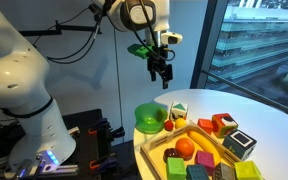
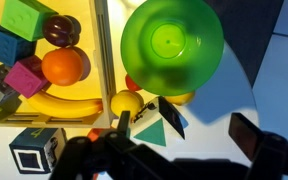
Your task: Pick up the block with the number one on it and put it in the tray
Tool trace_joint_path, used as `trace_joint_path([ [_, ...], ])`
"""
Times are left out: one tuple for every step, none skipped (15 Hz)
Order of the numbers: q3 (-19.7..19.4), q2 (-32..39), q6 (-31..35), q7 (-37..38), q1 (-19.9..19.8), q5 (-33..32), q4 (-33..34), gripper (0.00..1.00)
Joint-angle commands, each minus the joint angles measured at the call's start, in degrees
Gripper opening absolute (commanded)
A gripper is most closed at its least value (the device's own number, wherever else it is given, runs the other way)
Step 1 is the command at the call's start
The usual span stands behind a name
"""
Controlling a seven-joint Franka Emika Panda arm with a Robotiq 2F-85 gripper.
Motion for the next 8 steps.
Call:
trace_joint_path([
  [-0.7, 5.9, -0.5, 0.0, -0.9, 0.1, 4.5, 1.00],
  [-1.1, 7.2, -0.8, -0.6, -0.9, 0.6, 5.3, 1.00],
  [-1.4, 8.5, -1.4, -1.0, -1.0, 0.8, 6.2, 1.00],
  [-1.4, 9.8, -1.5, -0.5, -1.2, 0.6, 6.9, 1.00],
  [-1.5, 10.9, -2.0, 0.0, -1.3, 0.4, 7.6, 1.00],
  [-1.6, 12.1, -2.3, 0.2, -1.5, 0.3, 8.3, 1.00],
  [-1.7, 13.1, -2.4, 0.2, -1.5, 0.3, 8.7, 1.00],
  [-1.7, 14.0, -2.5, 0.1, -1.6, 0.2, 9.2, 1.00],
])
